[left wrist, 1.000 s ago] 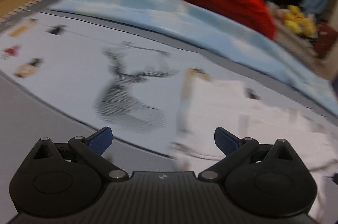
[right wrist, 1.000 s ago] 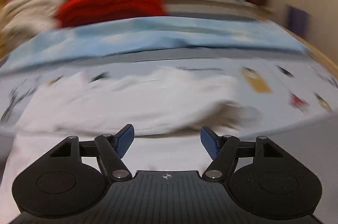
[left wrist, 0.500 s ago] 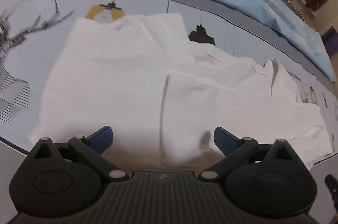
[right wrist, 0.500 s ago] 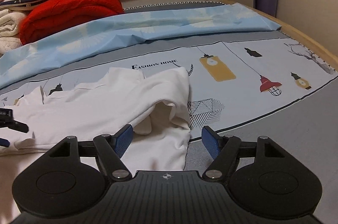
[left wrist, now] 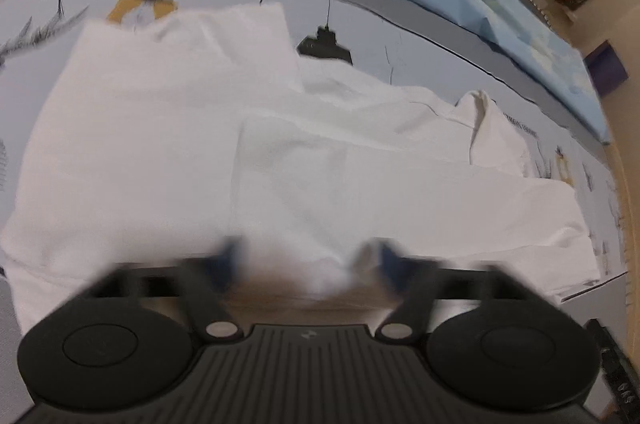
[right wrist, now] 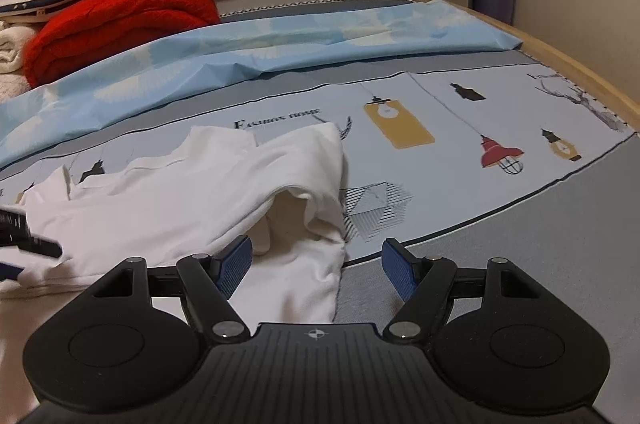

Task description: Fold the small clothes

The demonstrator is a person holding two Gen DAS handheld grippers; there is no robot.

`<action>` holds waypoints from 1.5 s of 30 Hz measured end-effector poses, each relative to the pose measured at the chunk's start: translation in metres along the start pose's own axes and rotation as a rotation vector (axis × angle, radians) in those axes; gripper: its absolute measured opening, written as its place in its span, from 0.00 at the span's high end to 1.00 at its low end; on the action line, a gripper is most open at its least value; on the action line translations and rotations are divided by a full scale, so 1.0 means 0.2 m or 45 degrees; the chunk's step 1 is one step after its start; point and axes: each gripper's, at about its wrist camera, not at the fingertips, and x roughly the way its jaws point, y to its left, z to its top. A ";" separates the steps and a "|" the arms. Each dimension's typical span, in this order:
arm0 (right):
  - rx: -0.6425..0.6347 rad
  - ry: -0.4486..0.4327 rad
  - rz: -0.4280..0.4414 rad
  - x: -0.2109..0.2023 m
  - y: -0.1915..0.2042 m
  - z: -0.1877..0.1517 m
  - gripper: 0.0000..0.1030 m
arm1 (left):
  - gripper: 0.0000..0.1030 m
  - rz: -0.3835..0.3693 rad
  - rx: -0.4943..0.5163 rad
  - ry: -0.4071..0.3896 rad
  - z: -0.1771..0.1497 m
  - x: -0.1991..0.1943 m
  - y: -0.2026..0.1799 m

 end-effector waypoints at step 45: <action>-0.543 -0.095 0.340 0.19 -0.09 -0.12 0.72 | 0.17 -0.189 0.189 -0.206 0.23 -0.27 -0.30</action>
